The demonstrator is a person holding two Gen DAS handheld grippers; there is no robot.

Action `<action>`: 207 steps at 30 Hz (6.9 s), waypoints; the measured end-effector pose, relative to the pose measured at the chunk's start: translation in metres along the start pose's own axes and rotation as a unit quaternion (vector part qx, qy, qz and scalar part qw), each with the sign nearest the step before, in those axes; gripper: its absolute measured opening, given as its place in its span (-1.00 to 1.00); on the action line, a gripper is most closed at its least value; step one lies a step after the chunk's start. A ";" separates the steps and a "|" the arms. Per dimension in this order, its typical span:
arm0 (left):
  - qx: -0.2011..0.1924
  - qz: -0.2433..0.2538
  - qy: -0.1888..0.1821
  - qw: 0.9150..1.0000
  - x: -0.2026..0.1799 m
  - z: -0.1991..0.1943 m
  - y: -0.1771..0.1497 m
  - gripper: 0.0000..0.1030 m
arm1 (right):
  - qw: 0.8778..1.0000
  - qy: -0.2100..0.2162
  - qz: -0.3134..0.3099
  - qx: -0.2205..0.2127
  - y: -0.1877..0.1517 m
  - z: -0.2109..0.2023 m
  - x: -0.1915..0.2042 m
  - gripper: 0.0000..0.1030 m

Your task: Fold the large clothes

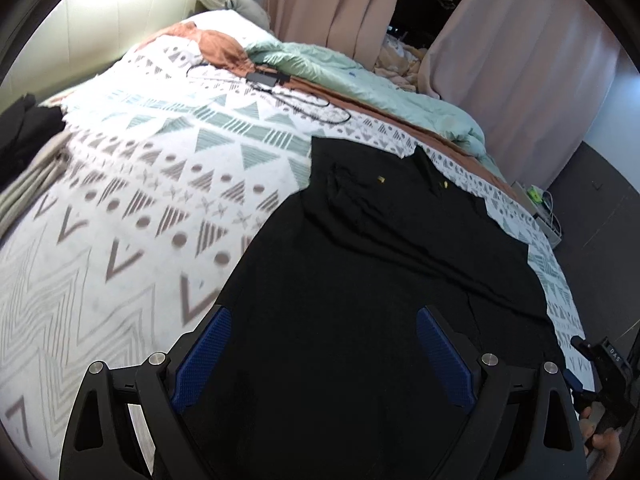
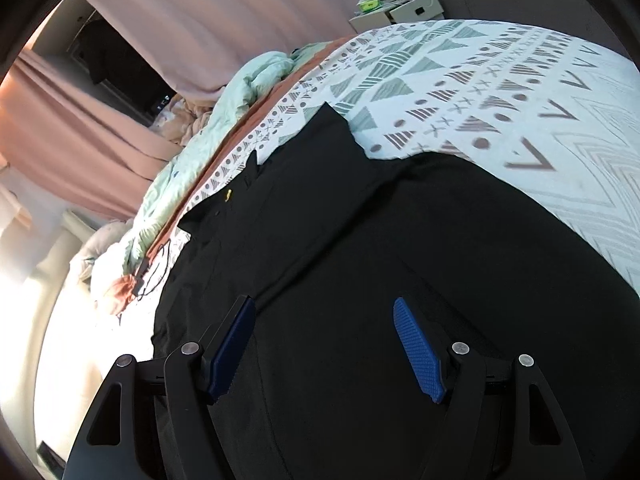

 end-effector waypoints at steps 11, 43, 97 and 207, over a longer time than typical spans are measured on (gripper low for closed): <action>-0.068 -0.007 0.035 0.997 0.008 -0.065 -0.041 0.83 | 0.999 0.032 -0.011 -0.008 -0.043 -0.046 -0.022 0.39; -0.156 -0.085 -0.064 0.982 0.017 -0.216 -0.145 0.99 | 0.990 0.140 -0.010 -0.016 -0.148 -0.177 -0.125 1.00; 0.039 -0.153 -0.166 0.974 0.102 -0.102 -0.126 0.17 | 0.984 0.149 0.077 0.052 -0.098 -0.059 -0.265 0.42; -0.142 -0.196 -0.240 0.940 0.065 -0.215 0.069 -0.94 | 0.951 0.293 0.065 -0.071 0.031 -0.209 -0.058 -0.92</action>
Point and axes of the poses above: each gripper's, at about its wrist camera, not at the fingertips, and z roughly the way its jaws point, x to its left, y to its top, the point moved 1 cm from there along z, roughly the way its jaws point, and after that the axes turned 13 degrees about -y, right-handed, at the moved point
